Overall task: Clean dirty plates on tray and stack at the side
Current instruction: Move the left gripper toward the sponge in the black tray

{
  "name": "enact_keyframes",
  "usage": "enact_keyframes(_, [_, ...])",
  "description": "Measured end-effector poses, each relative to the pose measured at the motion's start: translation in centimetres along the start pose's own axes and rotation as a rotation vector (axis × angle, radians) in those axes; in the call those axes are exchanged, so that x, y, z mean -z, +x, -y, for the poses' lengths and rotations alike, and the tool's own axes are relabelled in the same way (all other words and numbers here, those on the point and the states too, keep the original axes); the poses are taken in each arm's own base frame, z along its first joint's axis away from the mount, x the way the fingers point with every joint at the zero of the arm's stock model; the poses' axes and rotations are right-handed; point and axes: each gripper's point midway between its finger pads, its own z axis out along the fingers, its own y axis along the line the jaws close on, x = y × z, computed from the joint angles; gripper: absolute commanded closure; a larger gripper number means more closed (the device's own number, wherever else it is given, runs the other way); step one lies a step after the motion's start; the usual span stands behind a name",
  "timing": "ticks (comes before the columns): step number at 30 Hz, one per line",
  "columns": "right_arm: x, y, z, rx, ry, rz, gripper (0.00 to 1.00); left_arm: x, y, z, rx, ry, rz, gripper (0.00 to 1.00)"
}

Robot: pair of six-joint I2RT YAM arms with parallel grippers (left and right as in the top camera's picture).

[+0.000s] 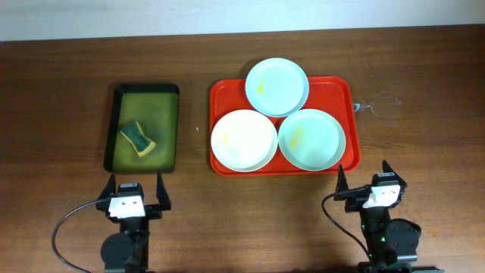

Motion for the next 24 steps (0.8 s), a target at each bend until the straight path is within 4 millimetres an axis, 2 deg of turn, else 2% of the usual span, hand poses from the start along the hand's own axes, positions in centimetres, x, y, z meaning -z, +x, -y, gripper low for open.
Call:
enact_keyframes(5, [0.0, 0.0, 0.0, 0.0, 0.0, 0.0, 0.02, 0.0, 0.0, 0.3, 0.001, 0.016, 0.001, 0.01])
enact_keyframes(8, [0.0, 0.0, 0.0, -0.001, 0.0, 0.0, 0.02, 0.9, -1.0, 5.3, 0.1, 0.317, 0.033, 0.01])
enact_keyframes(10, [0.0, 0.0, 0.0, 0.0, 0.0, 0.0, 0.02, 3.2, -2.1, 9.8, 0.141, 0.614, 0.052, 0.01])
enact_keyframes(12, [0.0, 0.0, 0.0, 0.0, 0.0, 0.0, 0.02, 5.2, -3.5, 12.0, 0.128, 0.791, 0.111, 0.01])
enact_keyframes(14, [0.0, 0.0, 0.0, 0.0, 0.0, 0.0, 0.02, 7.4, -6.8, 13.0, 0.07, 0.897, 0.269, 0.01])
enact_keyframes(15, [0.0, 0.0, 0.0, 0.0, 0.0, 0.0, 0.01, 8.3, -8.3, 13.1, 0.039, 0.923, 0.343, 0.01])
enact_keyframes(17, [0.0, 0.0, 0.0, 0.0, 0.0, 0.0, 0.02, 8.7, -9.8, 12.8, 0.031, 0.904, 0.384, 0.01])
enact_keyframes(18, [0.0, 0.0, 0.0, 0.0, 0.0, 0.0, 0.02, 8.9, -11.8, 12.1, 0.031, 0.859, 0.419, 0.01])
enact_keyframes(19, [0.0, 0.0, 0.0, 0.0, 0.0, 0.0, 0.02, 8.9, -12.6, 11.8, 0.027, 0.834, 0.431, 0.01])
enact_keyframes(21, [0.0, 0.0, 0.0, 0.0, 0.001, 0.001, 0.01, 8.2, -16.0, 10.2, 0.001, 0.709, 0.38, 0.01])
enact_keyframes(22, [0.0, 0.0, 0.0, 0.0, 0.001, -0.001, 0.02, 7.5, -16.8, 9.2, 0.007, 0.638, 0.298, 0.01])
enact_keyframes(24, [0.0, 0.0, 0.1, -0.001, 0.002, -0.001, 0.02, 5.4, -16.9, 7.5, 0.021, 0.516, 0.075, 0.01])
